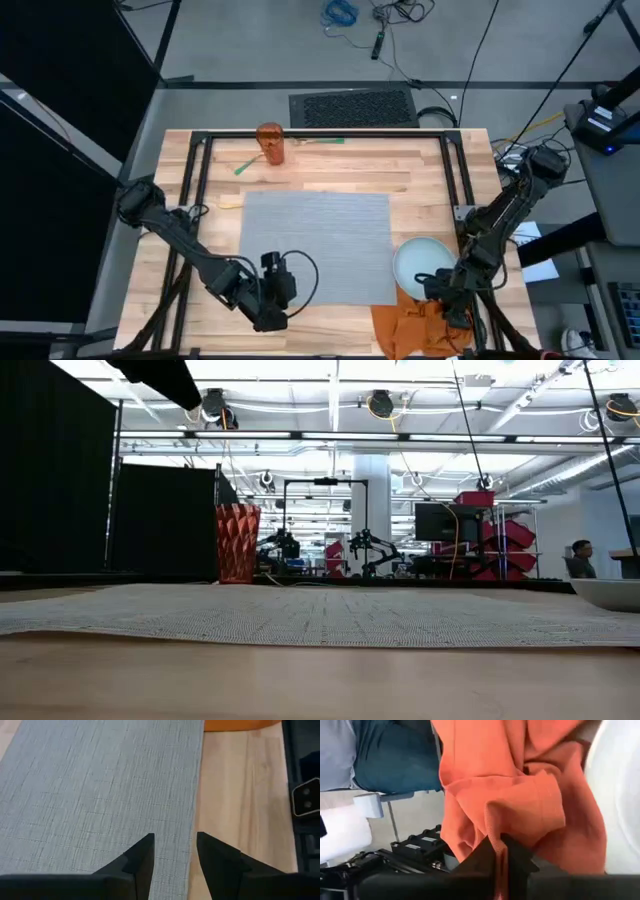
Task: Set table place
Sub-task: Fold the orange table napkin
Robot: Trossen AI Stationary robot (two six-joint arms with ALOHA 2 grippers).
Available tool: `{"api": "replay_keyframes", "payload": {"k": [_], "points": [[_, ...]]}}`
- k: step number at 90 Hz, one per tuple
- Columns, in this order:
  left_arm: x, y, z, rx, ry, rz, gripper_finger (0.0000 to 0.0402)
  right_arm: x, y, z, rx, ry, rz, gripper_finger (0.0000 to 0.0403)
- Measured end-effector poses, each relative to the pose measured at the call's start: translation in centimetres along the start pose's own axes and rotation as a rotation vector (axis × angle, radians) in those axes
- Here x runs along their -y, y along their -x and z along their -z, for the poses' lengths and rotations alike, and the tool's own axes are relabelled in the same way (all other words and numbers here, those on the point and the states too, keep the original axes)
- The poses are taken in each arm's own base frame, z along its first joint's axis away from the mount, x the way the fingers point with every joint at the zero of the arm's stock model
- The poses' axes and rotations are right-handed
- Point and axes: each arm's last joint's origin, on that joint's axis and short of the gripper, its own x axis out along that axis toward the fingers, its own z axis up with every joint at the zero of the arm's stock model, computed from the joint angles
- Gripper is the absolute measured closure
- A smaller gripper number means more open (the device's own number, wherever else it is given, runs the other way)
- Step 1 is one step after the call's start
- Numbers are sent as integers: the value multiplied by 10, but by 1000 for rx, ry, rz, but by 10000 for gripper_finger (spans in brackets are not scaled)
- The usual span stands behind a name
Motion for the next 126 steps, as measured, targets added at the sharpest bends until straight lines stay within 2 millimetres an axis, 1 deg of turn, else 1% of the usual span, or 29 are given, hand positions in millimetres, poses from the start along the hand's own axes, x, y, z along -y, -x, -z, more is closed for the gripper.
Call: {"api": "replay_keyframes", "payload": {"k": [10, 23, 33, 43, 54, 74, 87, 101, 111, 126], "points": [[1, 0, 0, 0, -2, 1, 268, -8, 3, -1, 33, 26, -26, 402], [0, 0, 0, 0, -2, 1, 269, -33, 19, -11, 126, 114, -37, 403], [0, 0, 0, 0, -3, 0, 269, -53, 41, -19, 200, 176, 16, 403], [0, 0, 0, -1, -3, 0, 269, -72, 69, -27, 299, 259, 90, 403], [0, 0, 0, -1, -3, 0, 269, -82, 97, -41, 415, 341, 185, 403], [-1, 0, 0, -2, -2, -4, 269, -77, 131, -74, 518, 461, 307, 403], [-3, -2, -2, -2, 4, -10, 268, -71, 163, -95, 572, 535, 398, 403], [-6, -3, -4, 3, 11, -22, 269, -63, 199, -116, 661, 603, 485, 403], [-8, -4, -5, 5, 16, -26, 269, -55, 227, -126, 714, 619, 559, 403], [-11, -6, -8, 14, 28, -31, 269, -46, 282, -134, 839, 624, 650, 403]]}}
